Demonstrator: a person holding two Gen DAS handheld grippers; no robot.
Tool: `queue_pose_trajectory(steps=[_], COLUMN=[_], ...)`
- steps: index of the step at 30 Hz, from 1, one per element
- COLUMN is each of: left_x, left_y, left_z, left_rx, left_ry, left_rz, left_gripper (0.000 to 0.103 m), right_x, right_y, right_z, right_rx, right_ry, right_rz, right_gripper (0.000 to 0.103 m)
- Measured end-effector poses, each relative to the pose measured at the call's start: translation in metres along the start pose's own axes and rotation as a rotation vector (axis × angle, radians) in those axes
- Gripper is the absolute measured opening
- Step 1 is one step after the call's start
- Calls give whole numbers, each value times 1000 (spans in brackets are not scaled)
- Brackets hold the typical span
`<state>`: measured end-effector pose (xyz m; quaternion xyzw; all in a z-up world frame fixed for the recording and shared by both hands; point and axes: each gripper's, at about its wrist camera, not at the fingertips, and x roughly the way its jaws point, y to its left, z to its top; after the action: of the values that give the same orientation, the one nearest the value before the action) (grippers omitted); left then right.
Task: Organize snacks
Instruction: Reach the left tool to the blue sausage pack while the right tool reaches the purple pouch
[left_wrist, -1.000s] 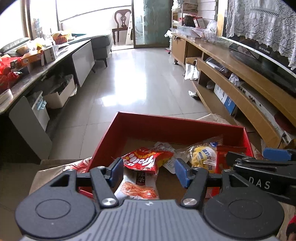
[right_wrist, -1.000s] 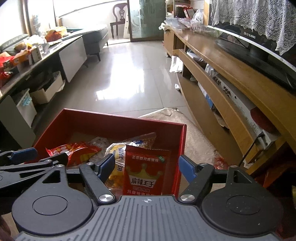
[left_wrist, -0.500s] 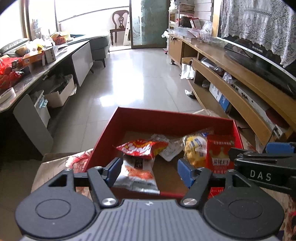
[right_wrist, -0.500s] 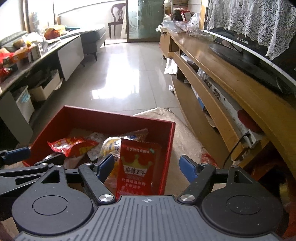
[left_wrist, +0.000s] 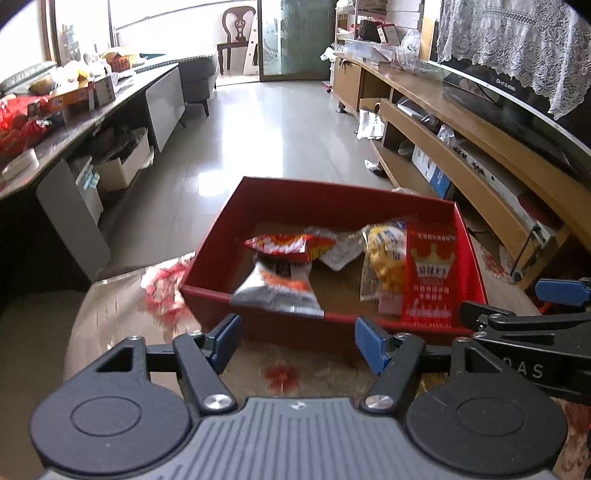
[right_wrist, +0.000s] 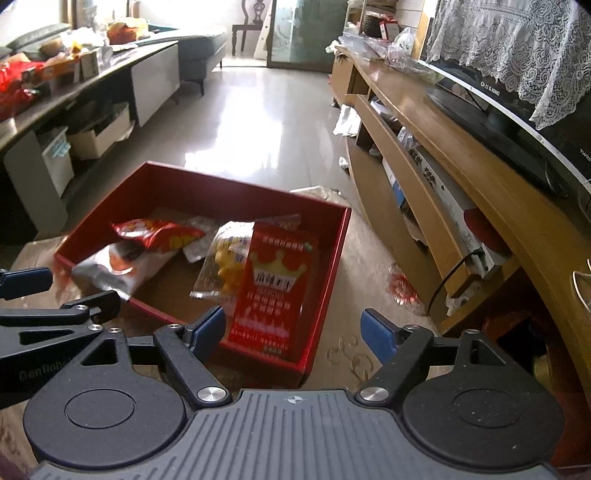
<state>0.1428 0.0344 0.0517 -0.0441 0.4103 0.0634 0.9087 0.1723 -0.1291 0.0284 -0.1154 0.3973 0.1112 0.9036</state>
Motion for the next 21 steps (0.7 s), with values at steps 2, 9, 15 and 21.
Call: queue_pose_trajectory(steps=[2, 9, 15, 21], left_x=[-4, -16, -26, -26], left_y=[4, 23, 35, 40], left_z=[-8, -48, -91, -116], left_rx=[-10, -64, -115, -111], left_ry=[15, 107, 191, 242], left_rz=[-8, -30, -37, 10], left_gripper=[70, 70, 70, 70], right_x=[-5, -25, -41, -49], right_y=[0, 1, -1, -1], right_z=[-6, -23, -36, -46], right_rx=[-2, 0, -1, -39], right_ry=[4, 3, 1, 3], right_rz=[3, 22, 51, 65], right_gripper=[85, 85, 86, 86])
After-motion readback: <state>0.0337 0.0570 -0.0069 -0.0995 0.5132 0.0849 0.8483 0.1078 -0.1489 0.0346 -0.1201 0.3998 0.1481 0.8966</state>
